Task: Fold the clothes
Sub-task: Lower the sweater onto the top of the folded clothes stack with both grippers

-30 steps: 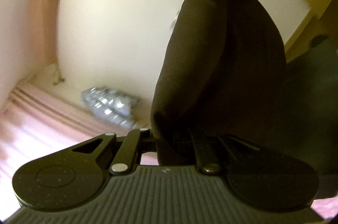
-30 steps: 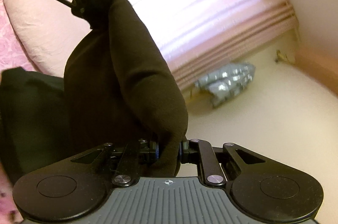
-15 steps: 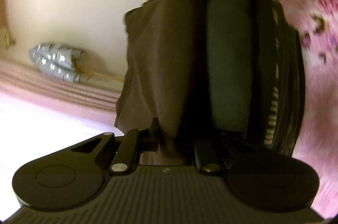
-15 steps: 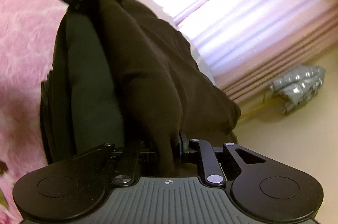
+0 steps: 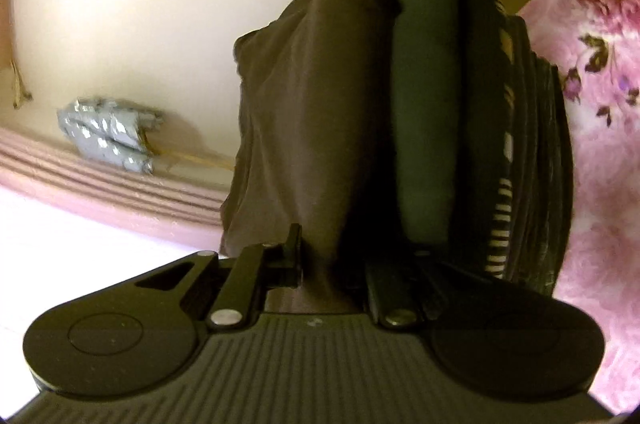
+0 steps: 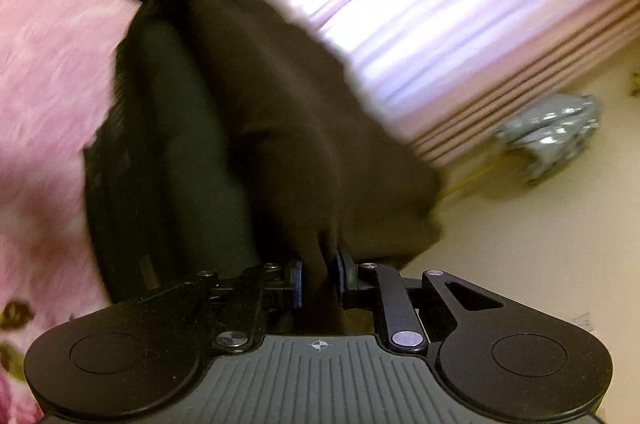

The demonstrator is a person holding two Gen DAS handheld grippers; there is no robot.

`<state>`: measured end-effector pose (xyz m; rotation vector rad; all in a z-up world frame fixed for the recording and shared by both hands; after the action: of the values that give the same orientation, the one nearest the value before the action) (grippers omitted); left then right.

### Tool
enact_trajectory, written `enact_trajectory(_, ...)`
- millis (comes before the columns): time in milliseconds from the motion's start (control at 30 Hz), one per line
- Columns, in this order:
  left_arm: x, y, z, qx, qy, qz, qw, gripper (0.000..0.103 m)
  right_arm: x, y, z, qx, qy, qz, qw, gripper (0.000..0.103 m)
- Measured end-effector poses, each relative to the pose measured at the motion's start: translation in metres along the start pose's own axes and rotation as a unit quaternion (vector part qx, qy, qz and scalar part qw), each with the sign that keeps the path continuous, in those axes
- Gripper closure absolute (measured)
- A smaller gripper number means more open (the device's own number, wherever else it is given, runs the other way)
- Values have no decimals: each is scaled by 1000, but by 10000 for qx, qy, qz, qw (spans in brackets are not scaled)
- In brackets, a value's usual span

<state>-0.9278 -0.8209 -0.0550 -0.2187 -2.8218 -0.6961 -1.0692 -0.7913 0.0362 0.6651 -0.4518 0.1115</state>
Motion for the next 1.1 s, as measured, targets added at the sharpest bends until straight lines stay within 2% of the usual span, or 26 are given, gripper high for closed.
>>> enact_trajectory(133,-9,-6,-14,-52,309,13,9995,94,3,0,9,-99,36,13,9999,88)
enact_trajectory(233,-2,-13,-21,-90,502,7,9987,94,1,-1,7,-257,397,65,9989,88)
enact_trajectory(400,5,-8,-25,-135,611,24,9980,94,-1,-26,9,-342,585,46,9977,88)
enact_trajectory(567,6,-3,-28,-100,580,64,9982,94,-23,-42,11,-34,70,-38,10000,91)
enact_trajectory(667,16,14,-30,169,451,263,9985,94,-16,-19,31,-269,-158,16,9995,95)
enact_trajectory(733,14,18,-27,67,481,302,9984,94,-10,8,39,-431,-362,159,9983,95)
enact_trajectory(800,12,22,-23,-38,502,335,9982,94,-13,16,23,-292,-397,119,9987,95)
enact_trajectory(867,7,16,-4,-217,280,198,9992,93,-24,8,-2,-94,-264,-35,9996,95)
enact_trajectory(933,6,14,1,-138,152,159,9997,93,-34,-2,-20,-58,-110,-134,9998,94)
enact_trajectory(1033,6,21,-3,-53,323,108,9994,93,-29,1,-6,-126,-531,-94,9985,95)
enact_trajectory(1100,6,26,-5,0,432,74,9990,92,-23,7,-4,-182,-507,-60,9985,95)
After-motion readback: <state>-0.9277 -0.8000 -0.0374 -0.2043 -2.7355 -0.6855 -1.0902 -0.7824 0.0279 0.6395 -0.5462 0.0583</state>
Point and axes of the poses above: each gripper's, at about its wrist camera, not at the fingertips, and y roughly against the way its jaws point, z to its right, x to its top, the point moved 9 cm from there along -y, roughly the way its jaws point
